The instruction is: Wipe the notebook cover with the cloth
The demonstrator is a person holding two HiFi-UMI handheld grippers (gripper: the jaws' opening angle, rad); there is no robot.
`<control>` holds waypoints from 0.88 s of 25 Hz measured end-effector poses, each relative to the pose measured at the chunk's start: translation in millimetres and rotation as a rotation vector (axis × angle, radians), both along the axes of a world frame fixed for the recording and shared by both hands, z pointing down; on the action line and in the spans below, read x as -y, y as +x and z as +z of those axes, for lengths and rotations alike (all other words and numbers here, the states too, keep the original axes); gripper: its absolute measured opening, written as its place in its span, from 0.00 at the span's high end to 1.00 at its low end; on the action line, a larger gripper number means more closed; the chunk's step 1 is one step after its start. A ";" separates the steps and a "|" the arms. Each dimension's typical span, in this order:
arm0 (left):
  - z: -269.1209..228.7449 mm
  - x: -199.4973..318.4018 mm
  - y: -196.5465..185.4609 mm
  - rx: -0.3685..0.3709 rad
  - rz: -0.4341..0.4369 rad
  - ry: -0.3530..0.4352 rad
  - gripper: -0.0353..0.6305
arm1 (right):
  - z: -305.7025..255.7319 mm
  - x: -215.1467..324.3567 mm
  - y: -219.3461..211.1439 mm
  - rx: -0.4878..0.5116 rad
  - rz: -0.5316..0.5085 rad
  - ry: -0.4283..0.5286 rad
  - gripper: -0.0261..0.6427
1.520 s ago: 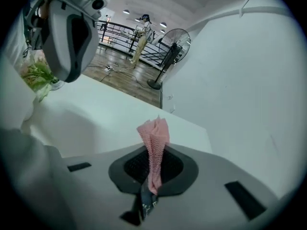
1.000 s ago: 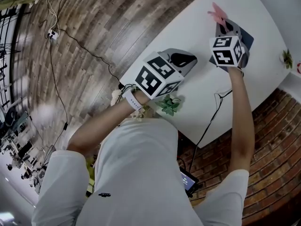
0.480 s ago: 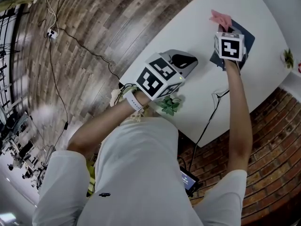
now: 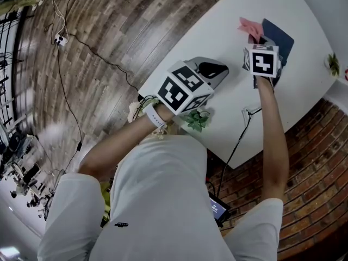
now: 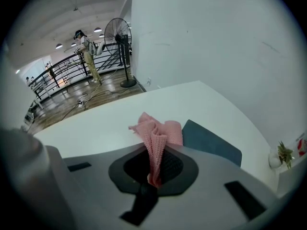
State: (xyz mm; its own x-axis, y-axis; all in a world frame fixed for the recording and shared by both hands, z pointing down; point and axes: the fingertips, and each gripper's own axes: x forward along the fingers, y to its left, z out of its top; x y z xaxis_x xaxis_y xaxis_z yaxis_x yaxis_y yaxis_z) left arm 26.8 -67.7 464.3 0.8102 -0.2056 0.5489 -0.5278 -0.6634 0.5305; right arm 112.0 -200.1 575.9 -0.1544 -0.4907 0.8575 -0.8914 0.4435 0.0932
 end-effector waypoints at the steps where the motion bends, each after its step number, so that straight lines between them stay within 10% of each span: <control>1: 0.3 -0.7 -0.3 0.001 0.001 -0.001 0.92 | -0.1 -4.2 -1.2 0.006 -0.001 -0.003 0.94; 22: -0.4 -33.4 -3.6 0.031 0.013 0.022 0.92 | -5.9 -110.3 -31.4 0.096 -0.009 -0.051 0.94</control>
